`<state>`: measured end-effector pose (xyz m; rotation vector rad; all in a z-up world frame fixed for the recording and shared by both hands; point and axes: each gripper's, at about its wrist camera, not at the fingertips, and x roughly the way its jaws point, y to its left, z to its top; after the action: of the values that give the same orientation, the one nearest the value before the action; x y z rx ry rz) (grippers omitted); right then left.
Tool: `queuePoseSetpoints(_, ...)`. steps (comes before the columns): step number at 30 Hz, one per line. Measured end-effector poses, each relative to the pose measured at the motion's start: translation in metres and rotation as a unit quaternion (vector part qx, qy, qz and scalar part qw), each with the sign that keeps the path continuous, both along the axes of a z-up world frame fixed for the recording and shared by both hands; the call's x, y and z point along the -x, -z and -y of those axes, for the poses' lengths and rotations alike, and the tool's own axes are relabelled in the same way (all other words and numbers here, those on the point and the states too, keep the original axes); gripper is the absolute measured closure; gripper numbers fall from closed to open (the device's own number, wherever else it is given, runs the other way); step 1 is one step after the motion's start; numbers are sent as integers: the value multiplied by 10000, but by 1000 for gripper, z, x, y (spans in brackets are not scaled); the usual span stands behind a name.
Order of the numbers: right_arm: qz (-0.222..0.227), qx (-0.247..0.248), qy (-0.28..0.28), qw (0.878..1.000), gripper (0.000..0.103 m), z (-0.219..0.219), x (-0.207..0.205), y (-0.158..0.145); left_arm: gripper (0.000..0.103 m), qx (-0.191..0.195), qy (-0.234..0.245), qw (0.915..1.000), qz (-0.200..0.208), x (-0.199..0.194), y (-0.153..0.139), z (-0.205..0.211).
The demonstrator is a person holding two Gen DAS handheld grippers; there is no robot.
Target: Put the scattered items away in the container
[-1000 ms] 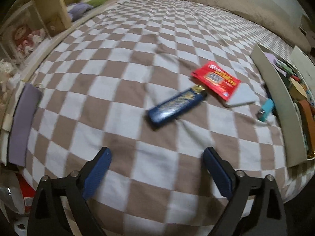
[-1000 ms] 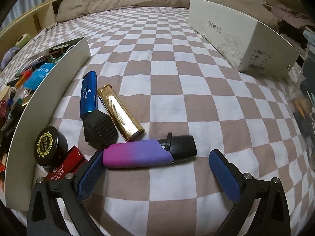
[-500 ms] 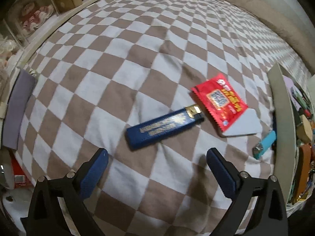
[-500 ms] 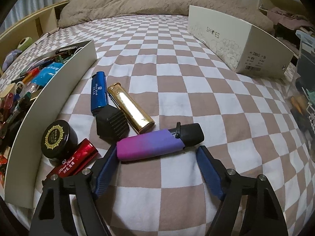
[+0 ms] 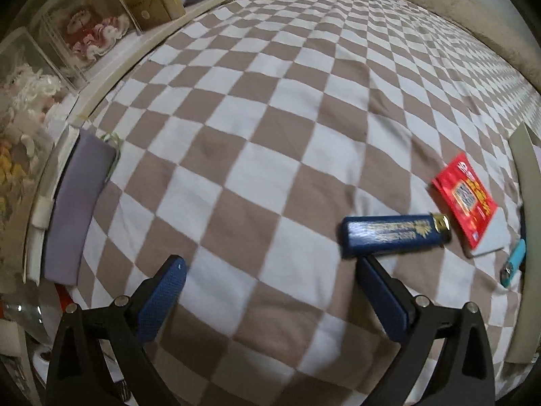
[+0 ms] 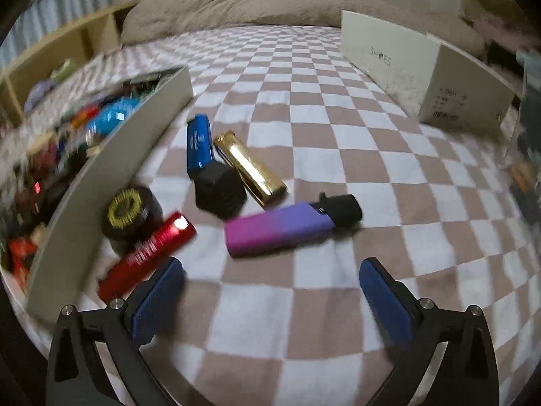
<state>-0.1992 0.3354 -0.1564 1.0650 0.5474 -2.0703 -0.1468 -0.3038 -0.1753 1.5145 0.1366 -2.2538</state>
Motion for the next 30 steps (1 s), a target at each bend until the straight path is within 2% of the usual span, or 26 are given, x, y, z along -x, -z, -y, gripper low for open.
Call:
queuePoseSetpoints(6, 379, 14, 6, 9993, 0, -1, 34, -3, 0, 175, -56, 9998, -91, 17, 1, 14)
queuePoseSetpoints(10, 513, -171, -370, 9979, 0, 14, 42, -1, 0, 255, -138, 9995, -83, 21, 1, 19)
queuePoseSetpoints(13, 493, -351, -608, 9963, 9, 25, 36, 1, 0, 247, 6, 9996, -95, 19, -2, 12)
queuePoseSetpoints(15, 518, -415, -560, 9962, 17, 30, 35, -1, 0, 189, 262, 9994, -136, 15, -3, 2)
queuePoseSetpoints(19, 563, -470, -407, 9965, 17, 32, 31, 0, 0, 73, 681, 9975, -147, 13, -1, -19)
queuePoseSetpoints(23, 595, -420, -226, 9971, 17, 30, 23, 1, 0, -260, 743, 9967, -176, 14, 0, -36)
queuePoseSetpoints(30, 624, -168, -24, 9979, 17, 20, 11, 2, 0, -227, 840, 9959, -253, 24, 1, -62)
